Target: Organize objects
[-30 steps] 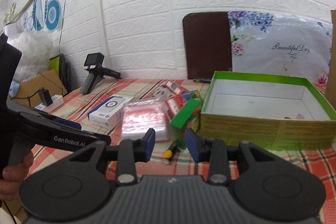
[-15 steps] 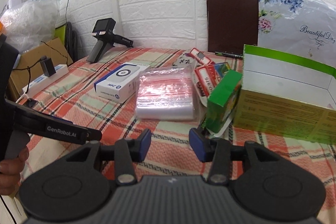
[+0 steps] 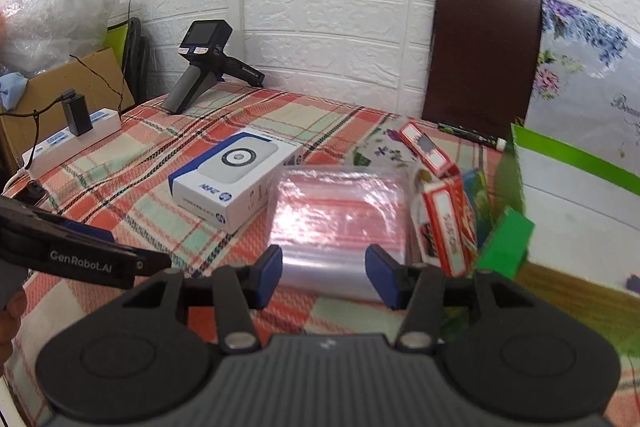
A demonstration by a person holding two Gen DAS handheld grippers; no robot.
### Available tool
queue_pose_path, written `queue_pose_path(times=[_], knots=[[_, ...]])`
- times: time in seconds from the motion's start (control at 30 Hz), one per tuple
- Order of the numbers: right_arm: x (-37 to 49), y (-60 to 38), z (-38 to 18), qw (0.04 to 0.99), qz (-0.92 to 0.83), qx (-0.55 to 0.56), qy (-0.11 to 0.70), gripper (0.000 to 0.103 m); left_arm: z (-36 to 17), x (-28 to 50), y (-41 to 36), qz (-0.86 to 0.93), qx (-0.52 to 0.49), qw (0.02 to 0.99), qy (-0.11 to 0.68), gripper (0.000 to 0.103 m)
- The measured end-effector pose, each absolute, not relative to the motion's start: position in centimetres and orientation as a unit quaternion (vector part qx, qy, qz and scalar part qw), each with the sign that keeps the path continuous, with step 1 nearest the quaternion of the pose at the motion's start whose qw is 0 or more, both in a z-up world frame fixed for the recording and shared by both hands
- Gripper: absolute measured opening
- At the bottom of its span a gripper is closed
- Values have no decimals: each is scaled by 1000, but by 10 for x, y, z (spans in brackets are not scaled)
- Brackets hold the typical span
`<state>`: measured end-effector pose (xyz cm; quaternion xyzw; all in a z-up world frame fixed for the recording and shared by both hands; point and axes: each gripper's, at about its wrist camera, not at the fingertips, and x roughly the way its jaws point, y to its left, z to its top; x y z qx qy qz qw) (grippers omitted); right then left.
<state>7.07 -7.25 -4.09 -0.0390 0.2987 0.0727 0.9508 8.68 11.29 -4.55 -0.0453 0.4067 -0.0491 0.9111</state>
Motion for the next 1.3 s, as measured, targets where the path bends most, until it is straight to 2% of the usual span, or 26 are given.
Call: queue_pose_path(times=[0.17, 0.23, 0.37, 0.4, 0.43, 0.47, 0.5, 0.67, 0.83, 0.93, 1.03, 1.3], knots=[[92, -53, -39, 949, 99, -63, 294, 50, -46, 97, 127, -35, -53, 913, 403, 78], [106, -43, -41, 945, 114, -72, 297, 57, -45, 103, 133, -29, -56, 913, 402, 79], [136, -18, -53, 934, 123, -124, 311, 64, -44, 127, 143, -46, -61, 909, 410, 88], [141, -11, -58, 930, 124, -147, 315, 67, -43, 133, 146, -60, -66, 906, 414, 91], [146, -6, -62, 925, 129, -165, 318, 77, -43, 141, 149, -80, -76, 900, 421, 97], [148, 0, -66, 920, 136, -182, 320, 82, -43, 148, 151, -91, -86, 897, 425, 97], [150, 6, -69, 914, 142, -205, 321, 82, -42, 153, 153, -94, -88, 895, 426, 97], [160, 20, -69, 906, 156, -247, 307, 80, -42, 171, 153, -103, -88, 894, 428, 97], [178, 15, -66, 903, 190, -181, 340, 56, -44, 178, 152, -111, -79, 894, 427, 97], [182, 12, -67, 902, 207, -148, 350, 46, -44, 181, 153, -114, -78, 894, 426, 97], [182, 12, -68, 904, 209, -148, 342, 46, -45, 185, 155, -115, -81, 893, 427, 97], [181, -16, -38, 917, 193, -108, 331, 58, -44, 190, 160, -114, -101, 890, 430, 97]])
